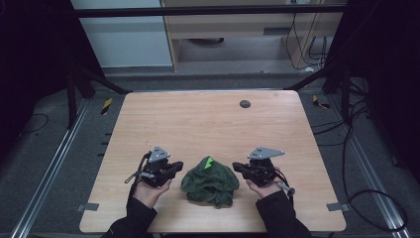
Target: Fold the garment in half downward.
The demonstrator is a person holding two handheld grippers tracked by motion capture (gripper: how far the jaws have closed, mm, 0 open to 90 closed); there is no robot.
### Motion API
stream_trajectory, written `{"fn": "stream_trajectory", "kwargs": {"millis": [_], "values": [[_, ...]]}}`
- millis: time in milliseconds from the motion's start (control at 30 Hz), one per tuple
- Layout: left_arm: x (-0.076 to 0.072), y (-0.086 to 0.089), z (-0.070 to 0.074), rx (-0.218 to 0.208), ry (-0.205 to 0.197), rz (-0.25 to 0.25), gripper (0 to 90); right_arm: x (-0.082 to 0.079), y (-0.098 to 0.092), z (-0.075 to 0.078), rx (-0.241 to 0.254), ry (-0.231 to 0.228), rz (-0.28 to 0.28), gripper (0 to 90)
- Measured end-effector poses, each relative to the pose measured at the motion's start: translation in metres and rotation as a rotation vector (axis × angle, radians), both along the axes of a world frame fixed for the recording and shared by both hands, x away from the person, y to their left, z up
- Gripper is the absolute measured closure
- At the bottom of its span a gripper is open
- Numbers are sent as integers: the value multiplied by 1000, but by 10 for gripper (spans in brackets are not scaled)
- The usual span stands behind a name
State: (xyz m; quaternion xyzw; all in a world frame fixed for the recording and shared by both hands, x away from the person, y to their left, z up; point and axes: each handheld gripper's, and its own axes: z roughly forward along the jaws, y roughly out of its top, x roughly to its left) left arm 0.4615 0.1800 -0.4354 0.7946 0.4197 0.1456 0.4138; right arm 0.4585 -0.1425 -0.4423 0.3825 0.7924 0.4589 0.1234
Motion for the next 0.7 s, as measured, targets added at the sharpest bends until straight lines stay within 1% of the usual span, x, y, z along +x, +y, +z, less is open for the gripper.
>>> {"fn": "stream_trajectory", "kwargs": {"millis": [167, 267, 300, 333, 367, 400, 467, 667, 700], "values": [[13, -9, -5, 6, 5, 2, 896, 14, 4, -2, -1, -6, -13, 900], [19, -12, -9, 8, 6, 7, 897, 19, 7, -4, -3, -7, -18, 900], [22, -13, -10, 5, 8, 11, 898, 21, 8, -5, -1, 0, -23, 900], [24, -14, -11, 2, 13, 14, 898, 23, 8, -6, -5, -6, -22, 900], [25, -14, -12, 3, 15, 14, 898, 24, 9, -8, -4, -3, -23, 900], [27, -15, -14, -3, 18, 9, 898, 25, 10, -9, -6, 1, -20, 900], [29, -18, -17, 1, 23, 0, 898, 27, 11, -12, -14, 1, -19, 900], [30, -28, -28, 28, 41, -44, 898, 30, 14, -20, -21, 26, -11, 900], [30, -28, -29, 33, 46, -52, 898, 29, 15, -21, -21, 38, -10, 900]]}}
